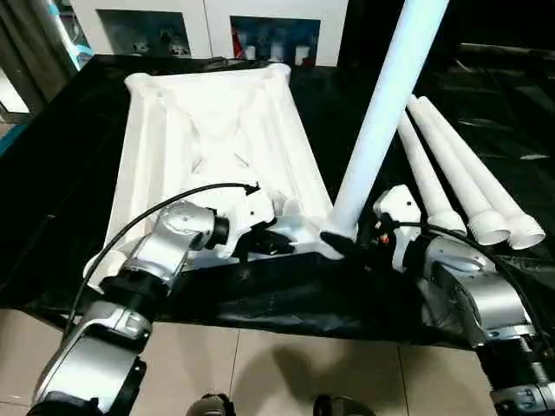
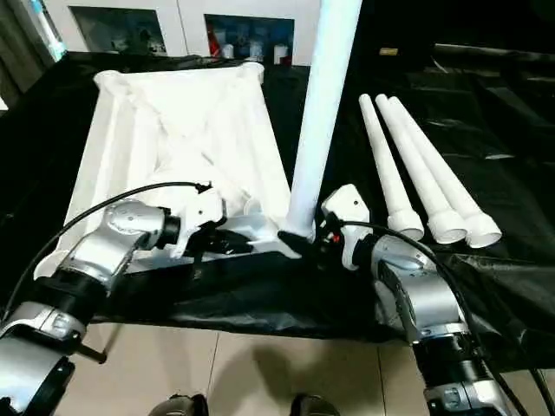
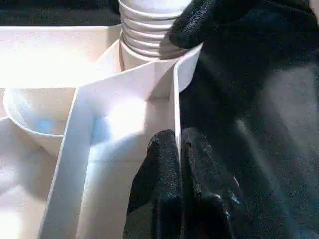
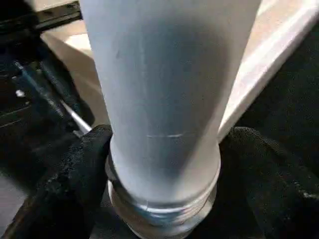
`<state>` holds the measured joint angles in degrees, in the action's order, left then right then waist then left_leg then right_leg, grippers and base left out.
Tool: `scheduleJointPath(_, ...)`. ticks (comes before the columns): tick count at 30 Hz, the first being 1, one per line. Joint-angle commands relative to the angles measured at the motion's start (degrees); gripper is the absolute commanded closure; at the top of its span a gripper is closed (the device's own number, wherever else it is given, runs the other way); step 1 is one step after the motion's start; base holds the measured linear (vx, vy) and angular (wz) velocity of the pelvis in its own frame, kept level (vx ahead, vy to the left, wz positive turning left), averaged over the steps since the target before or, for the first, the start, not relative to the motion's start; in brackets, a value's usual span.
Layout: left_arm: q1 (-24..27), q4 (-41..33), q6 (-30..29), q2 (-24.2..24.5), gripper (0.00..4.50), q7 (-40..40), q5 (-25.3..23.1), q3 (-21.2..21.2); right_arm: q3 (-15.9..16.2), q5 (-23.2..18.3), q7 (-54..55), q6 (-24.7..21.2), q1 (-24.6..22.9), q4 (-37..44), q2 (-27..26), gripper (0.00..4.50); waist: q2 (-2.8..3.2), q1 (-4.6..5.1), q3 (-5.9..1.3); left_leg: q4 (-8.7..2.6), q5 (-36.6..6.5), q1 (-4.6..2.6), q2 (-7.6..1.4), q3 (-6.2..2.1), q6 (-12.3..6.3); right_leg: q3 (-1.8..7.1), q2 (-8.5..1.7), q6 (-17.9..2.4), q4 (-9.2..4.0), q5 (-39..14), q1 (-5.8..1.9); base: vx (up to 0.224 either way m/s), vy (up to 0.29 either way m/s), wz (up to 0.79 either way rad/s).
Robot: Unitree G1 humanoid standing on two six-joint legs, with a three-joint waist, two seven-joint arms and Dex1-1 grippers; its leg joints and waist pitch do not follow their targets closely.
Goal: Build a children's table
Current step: Rotate leg to tighten
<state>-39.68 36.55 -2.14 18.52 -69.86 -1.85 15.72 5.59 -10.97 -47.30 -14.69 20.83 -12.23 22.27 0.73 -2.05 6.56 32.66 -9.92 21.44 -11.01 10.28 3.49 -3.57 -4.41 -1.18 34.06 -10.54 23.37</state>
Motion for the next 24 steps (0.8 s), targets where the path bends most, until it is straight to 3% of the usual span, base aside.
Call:
scheduleJointPath(1,0.93,-1.06,0.31,0.1,4.5,-2.22,1.95,0.23,-0.24,0.0,-0.54,-0.61,-0.08,0.88,0.88,0.77,-0.61,-0.06,-4.18,-3.13,-6.15,-0.61,-2.24,-0.29,-7.4,2.81,-3.72,-16.62,-2.99,-2.94,-3.36,0.0,0.0,0.0)
scheduleJointPath(15,0.4,-0.54,-0.02,-0.28,4.5,0.62,0.89,-0.17,0.48,-0.15,1.2,-1.74,-1.14,0.81,-1.44,1.75,-0.57,-0.11,-4.37,-2.89,-4.38,-0.54,-2.12,-0.26,-7.77,2.83,-3.71,-16.91,-2.69,-0.47,-3.44,0.0,0.0,0.0)
scheduleJointPath(17,-0.19,0.79,0.47,-1.04,4.5,3.58,-0.25,-0.23,-0.26,1.06,5.44,-1.13,-0.84,-0.89,-3.06,1.77,-0.52,0.0,-4.23,-3.01,-5.61,-0.63,-2.11,-0.25,-6.97,2.79,-3.68,-16.63,-2.99,-2.76,-3.26,0.0,0.0,0.0)
scheduleJointPath(19,-2.27,5.02,0.15,-3.62,4.5,11.11,-2.34,-0.73,-3.23,2.35,16.28,-2.58,-0.07,-5.07,-7.63,1.78,-0.49,0.11,-4.05,-3.19,-7.27,-0.71,-2.07,-0.26,-5.57,2.83,-3.69,-15.93,-3.37,-5.94,-3.13,0.0,0.0,0.0)
scheduleJointPath(20,-2.91,6.09,-0.49,-4.58,4.5,13.45,-3.07,-0.63,-4.32,2.37,19.54,-3.19,0.22,-6.43,-9.19,1.78,-0.55,0.27,-3.8,-3.46,-10.12,-0.82,-1.87,-0.41,-3.48,2.72,-3.78,-14.45,-3.95,-11.68,-3.09,0.0,0.0,0.0)
scheduleJointPath(23,-4.06,7.79,-1.55,-6.96,4.5,17.75,-4.04,-0.48,-5.85,2.81,25.35,-3.49,0.99,-9.12,-11.85,1.78,-0.3,0.2,-3.74,-3.59,-11.0,-1.12,-1.96,-0.31,-2.36,2.93,-3.81,-13.14,-4.37,-14.29,-2.77,0.0,0.0,0.0)
scheduleJointPath(24,-5.41,9.39,-2.99,-10.03,4.5,21.5,-4.2,-0.63,-6.74,3.01,29.99,-3.26,2.09,-11.6,-14.47,1.78,-0.47,0.23,-3.64,-3.71,-11.7,-1.01,-1.85,-0.38,-1.97,2.87,-3.74,-12.68,-4.51,-15.12,-2.84,0.0,0.0,0.0)
